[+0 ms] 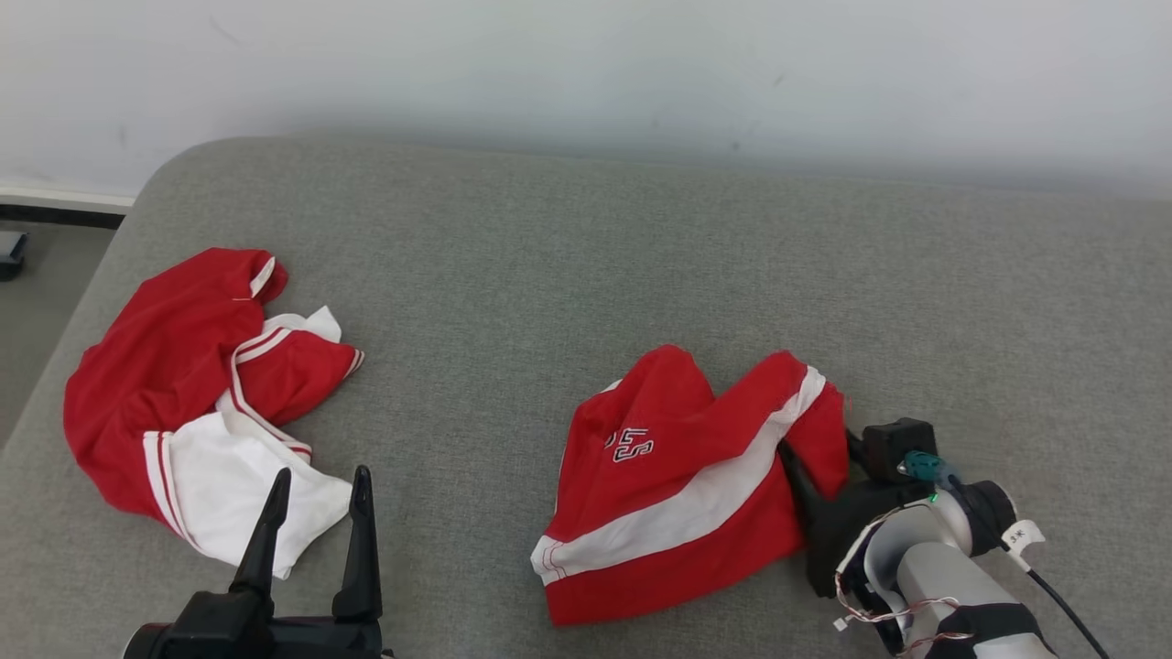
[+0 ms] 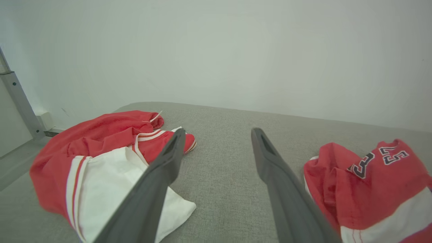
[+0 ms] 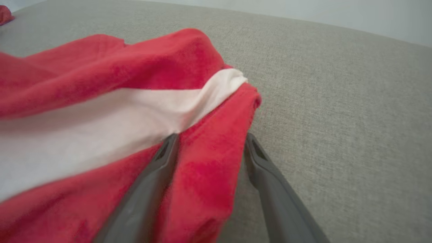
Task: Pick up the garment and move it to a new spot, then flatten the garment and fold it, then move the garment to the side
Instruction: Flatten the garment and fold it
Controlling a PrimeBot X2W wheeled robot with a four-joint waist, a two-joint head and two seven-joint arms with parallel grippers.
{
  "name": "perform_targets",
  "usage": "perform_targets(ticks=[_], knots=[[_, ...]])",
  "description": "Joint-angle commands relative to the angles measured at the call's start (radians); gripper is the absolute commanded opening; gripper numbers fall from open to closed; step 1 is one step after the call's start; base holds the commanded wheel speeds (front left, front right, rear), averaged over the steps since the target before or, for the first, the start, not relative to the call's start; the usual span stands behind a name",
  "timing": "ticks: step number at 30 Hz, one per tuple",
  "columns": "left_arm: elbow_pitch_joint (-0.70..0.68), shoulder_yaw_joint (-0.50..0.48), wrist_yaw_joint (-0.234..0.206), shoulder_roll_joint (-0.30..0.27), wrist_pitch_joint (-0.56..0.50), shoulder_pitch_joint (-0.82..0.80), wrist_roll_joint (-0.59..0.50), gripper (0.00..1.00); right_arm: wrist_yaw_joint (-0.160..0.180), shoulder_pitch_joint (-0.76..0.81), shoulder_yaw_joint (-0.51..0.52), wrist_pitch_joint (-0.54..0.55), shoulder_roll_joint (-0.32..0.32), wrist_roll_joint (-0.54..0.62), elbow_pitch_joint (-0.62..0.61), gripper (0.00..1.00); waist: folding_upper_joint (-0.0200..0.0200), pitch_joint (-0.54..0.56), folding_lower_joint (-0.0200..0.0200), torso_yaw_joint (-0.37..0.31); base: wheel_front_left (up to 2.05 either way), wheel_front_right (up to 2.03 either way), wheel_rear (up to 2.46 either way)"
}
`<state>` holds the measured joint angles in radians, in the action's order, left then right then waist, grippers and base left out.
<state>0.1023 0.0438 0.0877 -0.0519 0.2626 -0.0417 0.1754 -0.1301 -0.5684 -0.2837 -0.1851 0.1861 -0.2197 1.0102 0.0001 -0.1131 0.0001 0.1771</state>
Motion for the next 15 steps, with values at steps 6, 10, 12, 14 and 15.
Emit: perform_targets(ticks=[6,10,12,14,15], knots=[[0.008,-0.002,-0.007,0.002,0.003,0.014,0.011,1.00,-0.001,-0.039,-0.060,-0.069,0.004,-0.053,0.012,0.00,-0.0001,0.019,-0.0001,-0.018,0.00,0.00,0.00],[0.014,-0.003,-0.005,0.002,0.003,0.023,0.010,1.00,-0.001,-0.011,-0.062,-0.081,0.016,-0.031,-0.072,0.00,-0.0001,0.035,-0.0001,-0.042,0.00,0.00,0.00],[0.017,-0.005,-0.004,0.002,0.003,0.027,0.010,1.00,-0.001,0.043,-0.039,-0.080,0.034,-0.011,-0.181,0.00,-0.0001,0.044,-0.0001,-0.060,0.00,0.00,0.00],[0.020,-0.005,-0.002,0.002,0.003,0.036,0.007,1.00,-0.001,0.115,-0.021,-0.079,0.044,0.020,-0.287,0.00,-0.0001,0.053,-0.0001,-0.080,0.00,0.00,0.00],[0.022,-0.005,-0.003,0.002,0.003,0.040,0.009,1.00,-0.001,0.152,-0.006,-0.079,0.047,0.033,-0.345,0.00,-0.0001,0.058,-0.0001,-0.089,0.00,0.00,0.00]])
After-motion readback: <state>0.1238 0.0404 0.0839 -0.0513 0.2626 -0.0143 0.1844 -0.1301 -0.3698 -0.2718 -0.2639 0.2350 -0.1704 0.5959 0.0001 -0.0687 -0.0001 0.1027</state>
